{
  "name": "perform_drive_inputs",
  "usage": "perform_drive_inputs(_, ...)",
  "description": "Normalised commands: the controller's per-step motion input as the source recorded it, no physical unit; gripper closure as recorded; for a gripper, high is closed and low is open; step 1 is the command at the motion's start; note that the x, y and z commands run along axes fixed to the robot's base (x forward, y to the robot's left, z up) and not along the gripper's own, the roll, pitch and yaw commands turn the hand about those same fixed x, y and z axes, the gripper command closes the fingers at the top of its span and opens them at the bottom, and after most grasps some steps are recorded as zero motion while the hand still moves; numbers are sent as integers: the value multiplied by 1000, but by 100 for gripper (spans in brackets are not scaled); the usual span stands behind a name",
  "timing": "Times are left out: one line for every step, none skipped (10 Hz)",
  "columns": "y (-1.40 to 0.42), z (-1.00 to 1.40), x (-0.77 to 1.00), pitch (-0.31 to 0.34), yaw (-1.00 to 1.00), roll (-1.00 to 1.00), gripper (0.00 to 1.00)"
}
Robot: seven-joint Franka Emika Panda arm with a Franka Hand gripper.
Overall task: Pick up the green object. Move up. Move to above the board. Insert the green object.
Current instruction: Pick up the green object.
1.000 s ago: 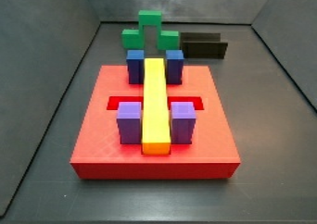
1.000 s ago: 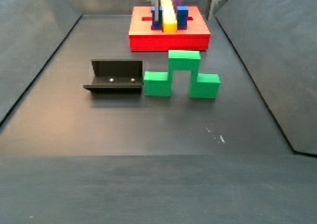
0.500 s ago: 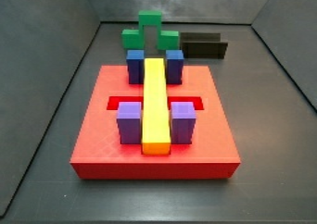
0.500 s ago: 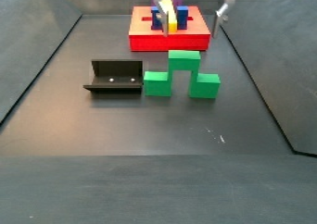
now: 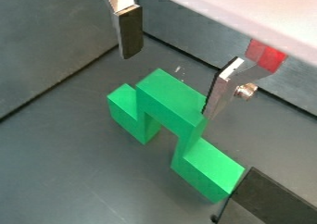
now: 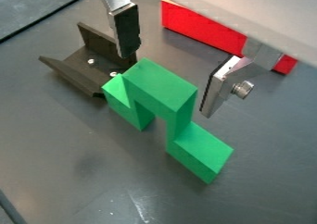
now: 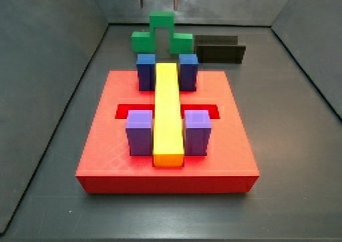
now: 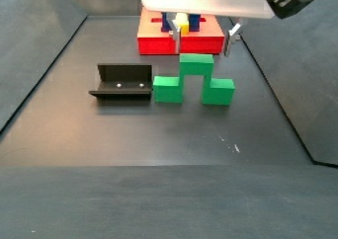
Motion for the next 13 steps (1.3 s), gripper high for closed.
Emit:
perform_drive_inputs(54,-134,126,-81,40,-10,0)
perform_drive_inputs(26,-77,160,-81,31,-26,0)
perform_drive_inputs(0,-54,200,-74,26,-26,0)
perform_drive_inputs(0,-29,214,-67,26,-27,0)
perform_drive_inputs(0,-60,186,-70,37,-27,0)
perform_drive_inputs(0,-149,91,-103,31,-26,0)
perform_drive_inputs(0,-263,0,-139,37,-11,0)
perform_drive_inputs(0,-266,0,-126,31,0,0)
perform_drive_inputs(0,-246,0,-133,43,-24,0)
perform_drive_inputs(0,-240,69,-131,31,-36,0)
perform_drive_inputs(0,-249,69,-134,31,-29,0)
perform_drive_inputs(-26,-254,34,-111,0,0,0)
perform_drive_inputs(-20,-257,0,-133,0,0,0)
